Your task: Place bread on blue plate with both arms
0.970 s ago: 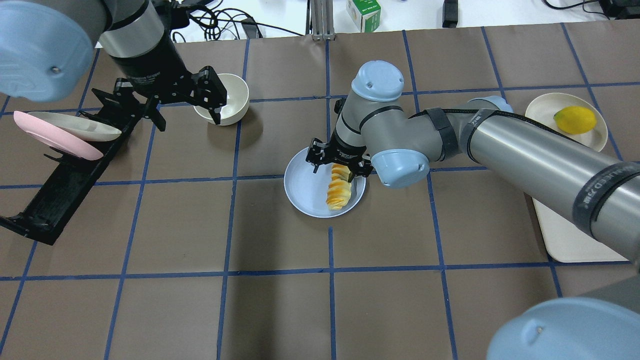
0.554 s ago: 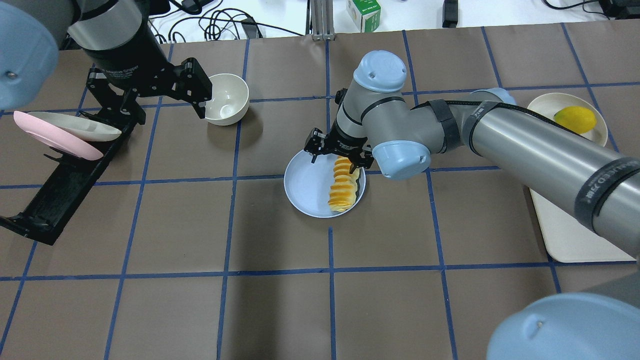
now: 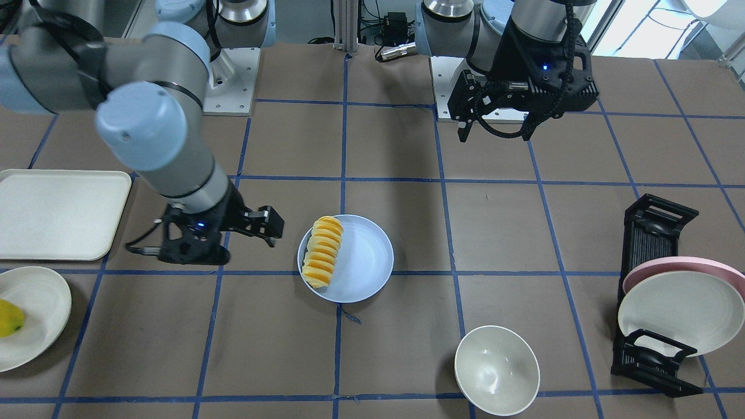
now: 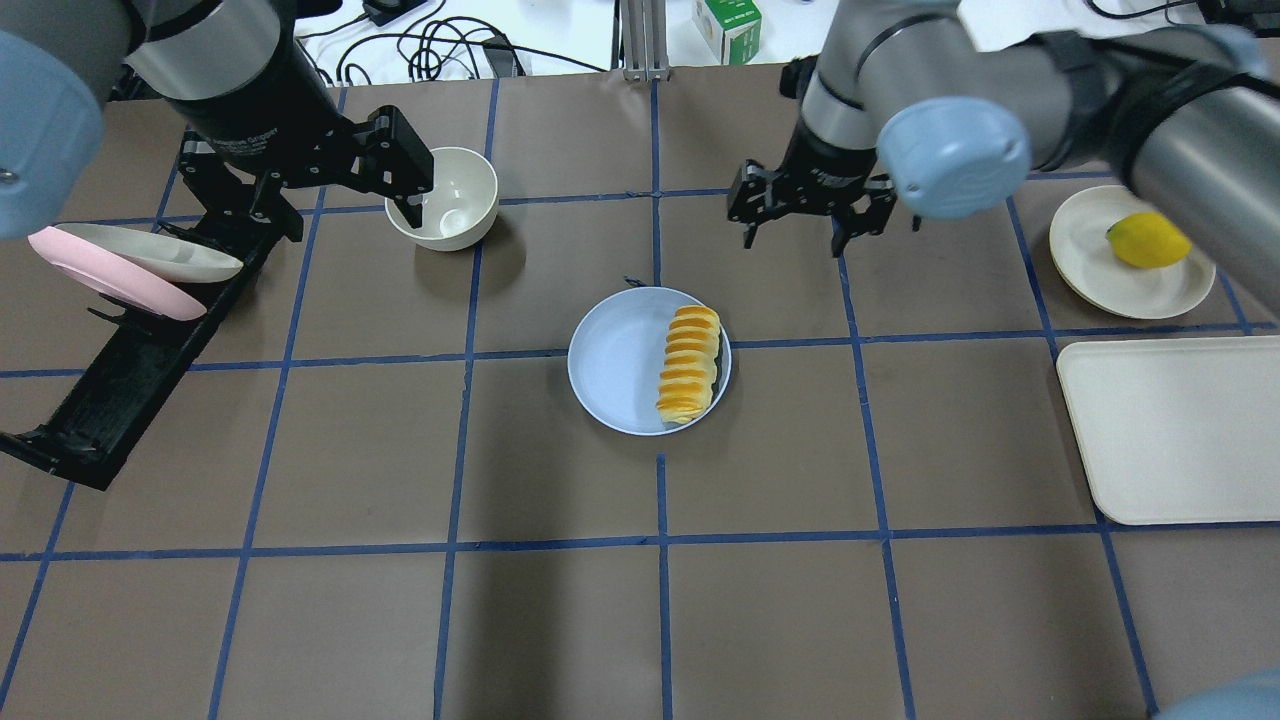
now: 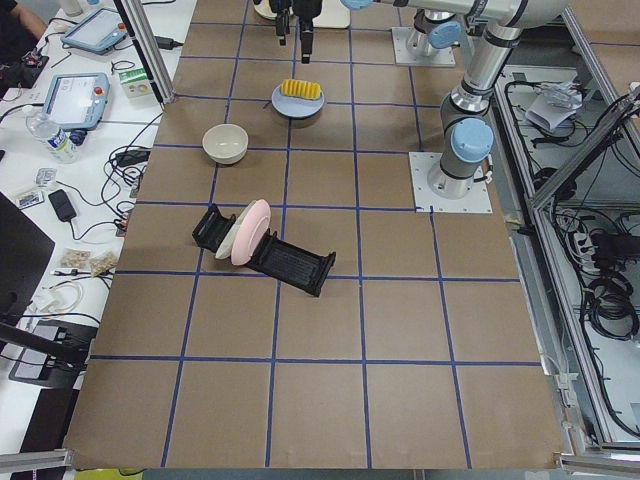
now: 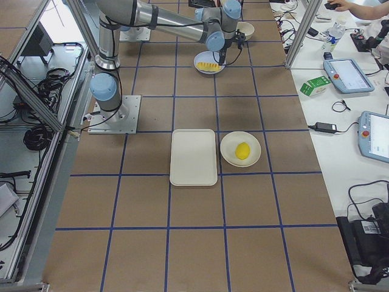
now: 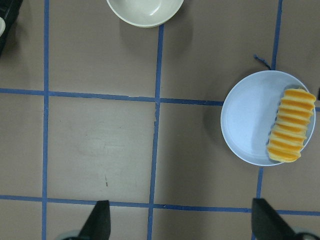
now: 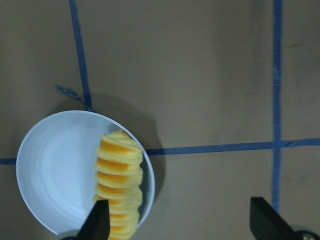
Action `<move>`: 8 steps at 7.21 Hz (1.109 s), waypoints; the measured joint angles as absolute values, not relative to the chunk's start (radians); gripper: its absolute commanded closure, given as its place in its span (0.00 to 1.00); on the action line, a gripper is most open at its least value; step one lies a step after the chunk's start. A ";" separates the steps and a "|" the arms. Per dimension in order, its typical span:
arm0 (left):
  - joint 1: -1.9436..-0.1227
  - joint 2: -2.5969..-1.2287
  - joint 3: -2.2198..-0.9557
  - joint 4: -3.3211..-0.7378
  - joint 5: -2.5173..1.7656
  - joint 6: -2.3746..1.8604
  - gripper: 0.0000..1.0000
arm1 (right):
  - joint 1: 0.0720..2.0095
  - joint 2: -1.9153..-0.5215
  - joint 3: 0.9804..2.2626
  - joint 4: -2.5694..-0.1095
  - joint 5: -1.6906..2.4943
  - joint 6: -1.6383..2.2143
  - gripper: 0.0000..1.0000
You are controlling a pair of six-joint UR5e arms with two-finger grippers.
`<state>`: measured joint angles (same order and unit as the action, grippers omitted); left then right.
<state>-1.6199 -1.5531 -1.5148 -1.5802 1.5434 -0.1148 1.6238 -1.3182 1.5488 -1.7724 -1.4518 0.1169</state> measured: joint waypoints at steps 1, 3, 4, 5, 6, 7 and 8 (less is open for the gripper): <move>-1.620 -1.558 -1.516 -1.556 1.509 -0.114 0.00 | 1.577 -1.395 1.509 -1.670 -1.467 0.064 0.00; -1.615 -1.568 -1.517 -1.510 1.487 -0.113 0.00 | 1.554 -1.524 1.466 -1.542 -1.469 0.039 0.00; -1.615 -1.571 -1.517 -1.502 1.511 -0.109 0.00 | 1.556 -1.544 1.470 -1.518 -1.467 0.036 0.00; -1.614 -1.574 -1.516 -1.498 1.537 -0.097 0.00 | 1.564 -1.546 1.480 -1.509 -1.470 0.034 0.00; -1.614 -1.574 -1.516 -1.497 1.549 -0.083 0.00 | 1.573 -1.544 1.488 -1.507 -1.478 0.031 0.00; -1.613 -1.574 -1.516 -1.496 1.553 -0.076 0.00 | 1.579 -1.543 1.494 -1.509 -1.501 0.019 0.00; -1.613 -1.574 -1.516 -1.495 1.555 -0.072 0.00 | 1.581 -1.541 1.499 -1.518 -1.539 -0.014 0.00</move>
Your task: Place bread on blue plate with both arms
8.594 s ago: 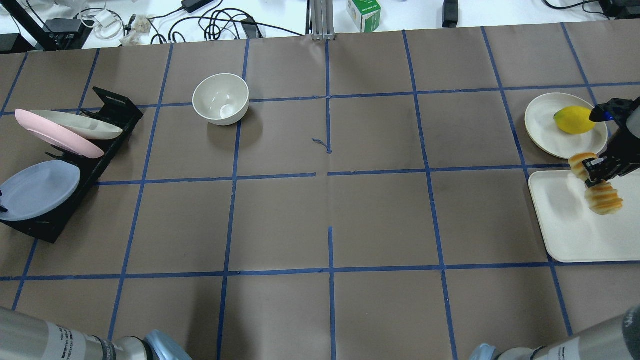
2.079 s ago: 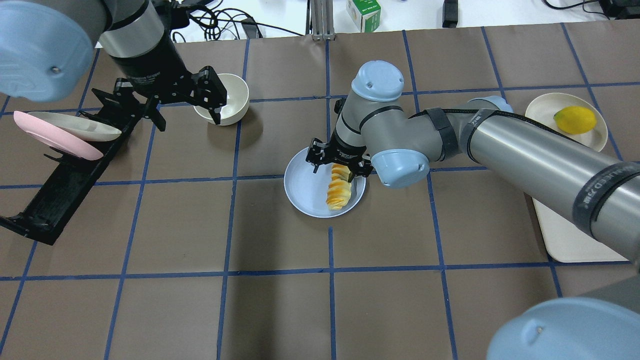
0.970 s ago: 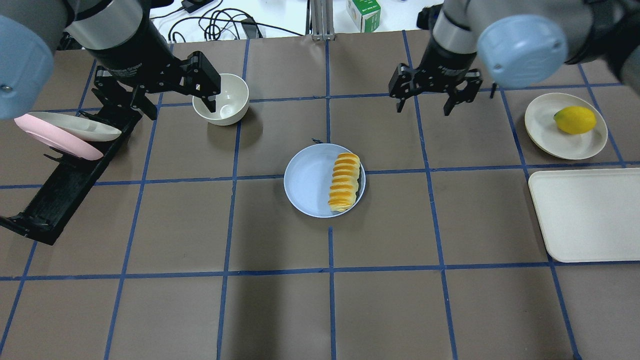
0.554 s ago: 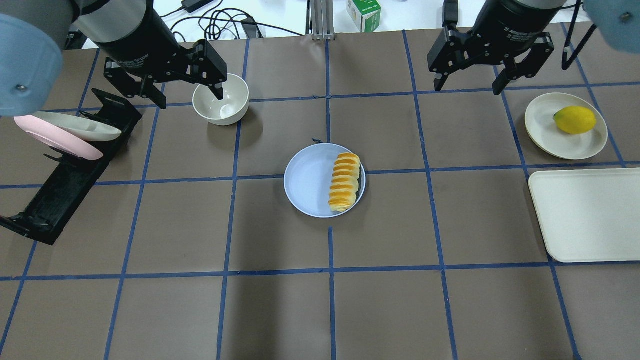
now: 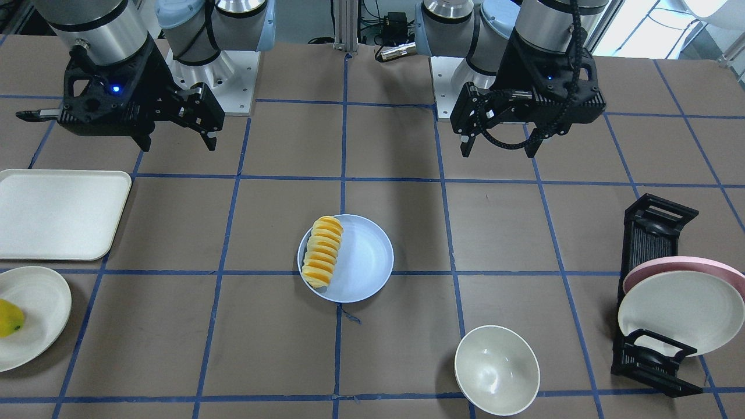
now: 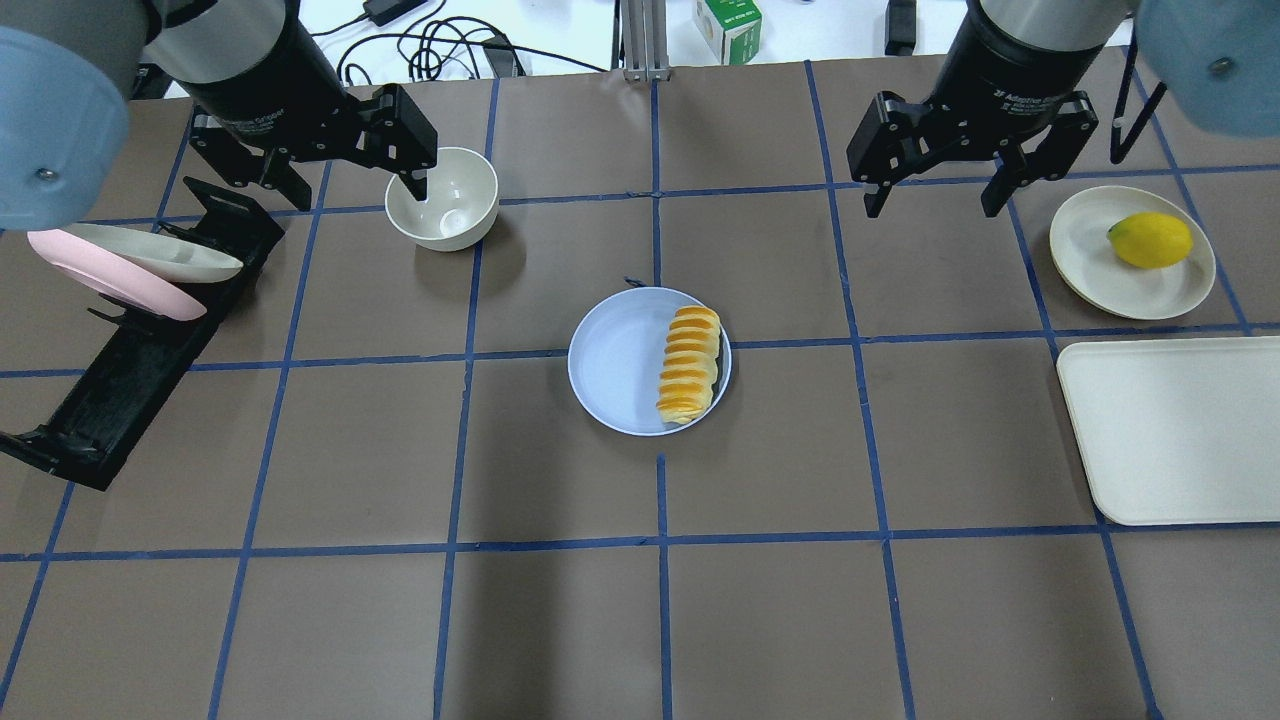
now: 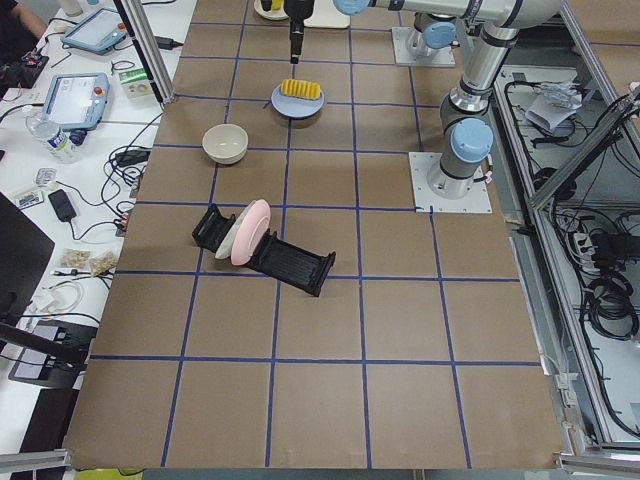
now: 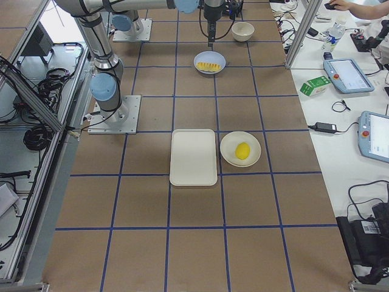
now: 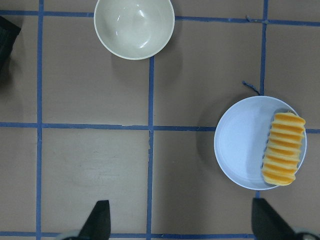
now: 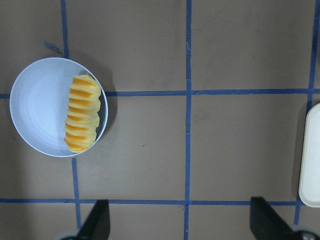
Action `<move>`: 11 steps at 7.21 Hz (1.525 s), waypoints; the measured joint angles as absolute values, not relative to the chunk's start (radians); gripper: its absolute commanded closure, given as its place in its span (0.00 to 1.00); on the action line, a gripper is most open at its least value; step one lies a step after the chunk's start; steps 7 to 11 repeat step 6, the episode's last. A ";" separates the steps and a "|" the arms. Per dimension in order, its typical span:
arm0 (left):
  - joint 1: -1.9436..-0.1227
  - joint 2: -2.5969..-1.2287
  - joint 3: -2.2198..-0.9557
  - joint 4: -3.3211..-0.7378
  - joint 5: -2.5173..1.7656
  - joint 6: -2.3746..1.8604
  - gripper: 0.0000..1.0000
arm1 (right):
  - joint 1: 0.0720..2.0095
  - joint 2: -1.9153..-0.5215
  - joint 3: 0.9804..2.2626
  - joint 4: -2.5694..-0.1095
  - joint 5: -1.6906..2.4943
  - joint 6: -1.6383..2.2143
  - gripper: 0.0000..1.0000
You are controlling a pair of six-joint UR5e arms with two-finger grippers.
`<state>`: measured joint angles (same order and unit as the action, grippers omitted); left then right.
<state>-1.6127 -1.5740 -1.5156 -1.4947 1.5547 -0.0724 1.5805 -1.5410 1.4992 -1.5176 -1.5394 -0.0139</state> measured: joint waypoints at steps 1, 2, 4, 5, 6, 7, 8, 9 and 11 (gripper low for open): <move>-1.613 -1.573 -1.516 -1.494 1.555 -0.071 0.00 | 1.581 -1.540 1.503 -1.528 -1.563 -0.050 0.00; -1.612 -1.572 -1.516 -1.494 1.554 -0.071 0.00 | 1.581 -1.539 1.505 -1.534 -1.571 -0.070 0.00; -1.612 -1.571 -1.516 -1.494 1.554 -0.071 0.00 | 1.580 -1.526 1.501 -1.545 -1.571 -0.087 0.00; -1.612 -1.571 -1.516 -1.494 1.554 -0.071 0.00 | 1.578 -1.518 1.494 -1.547 -1.569 -0.089 0.00; -1.612 -1.571 -1.516 -1.494 1.554 -0.071 0.00 | 1.576 -1.515 1.489 -1.547 -1.568 -0.087 0.00; -1.612 -1.571 -1.516 -1.494 1.554 -0.071 0.00 | 1.576 -1.515 1.489 -1.547 -1.568 -0.087 0.00; -1.612 -1.571 -1.516 -1.494 1.554 -0.071 0.00 | 1.576 -1.515 1.489 -1.547 -1.568 -0.087 0.00; -1.612 -1.571 -1.516 -1.494 1.554 -0.071 0.00 | 1.576 -1.515 1.489 -1.547 -1.568 -0.087 0.00; -1.612 -1.571 -1.516 -1.494 1.554 -0.071 0.00 | 1.576 -1.515 1.489 -1.547 -1.568 -0.087 0.00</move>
